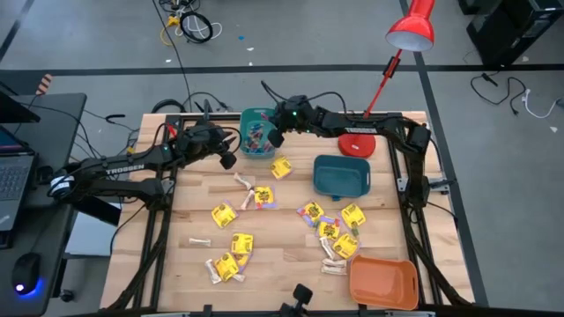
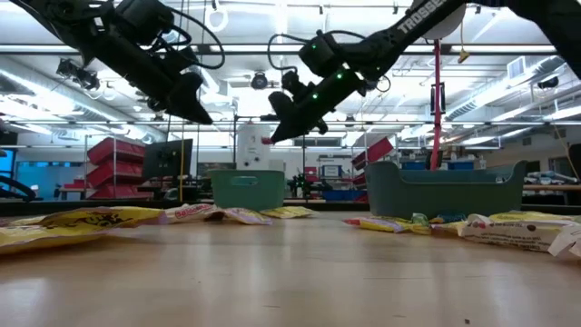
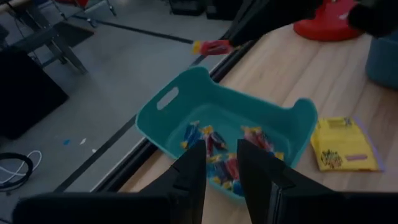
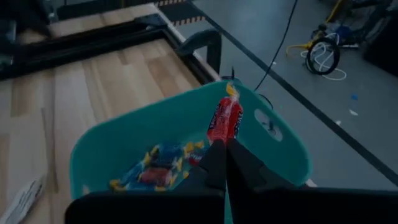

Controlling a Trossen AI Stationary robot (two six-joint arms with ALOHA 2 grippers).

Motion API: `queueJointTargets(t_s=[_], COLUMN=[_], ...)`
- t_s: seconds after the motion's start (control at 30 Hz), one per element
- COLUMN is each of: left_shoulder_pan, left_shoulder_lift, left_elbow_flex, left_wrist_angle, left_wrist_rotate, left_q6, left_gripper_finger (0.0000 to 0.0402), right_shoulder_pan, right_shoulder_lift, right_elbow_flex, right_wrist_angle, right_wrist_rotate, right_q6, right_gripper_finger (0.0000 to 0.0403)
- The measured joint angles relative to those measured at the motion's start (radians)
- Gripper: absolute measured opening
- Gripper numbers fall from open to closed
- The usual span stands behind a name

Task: Sort candy
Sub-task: Put the red candy into the green bin

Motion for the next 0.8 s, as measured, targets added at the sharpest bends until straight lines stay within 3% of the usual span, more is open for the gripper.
queueJointTargets(t_s=[0.4,0.8], left_shoulder_pan=[0.000,0.000], left_shoulder_lift=[0.000,0.000], left_elbow_flex=[0.000,0.000], left_wrist_angle=[0.028,0.027], left_wrist_rotate=[0.002,0.002], left_q6=[0.000,-0.001], left_gripper_finger=[0.0094,0.0094], right_shoulder_pan=[-0.017,-0.019], right_shoulder_lift=[0.141,0.143], right_elbow_flex=[0.090,0.091], right_wrist_angle=[-0.077,-0.079], right_wrist_rotate=[0.004,0.012], right_q6=[0.091,0.102], right_gripper_finger=[0.0000,0.0019])
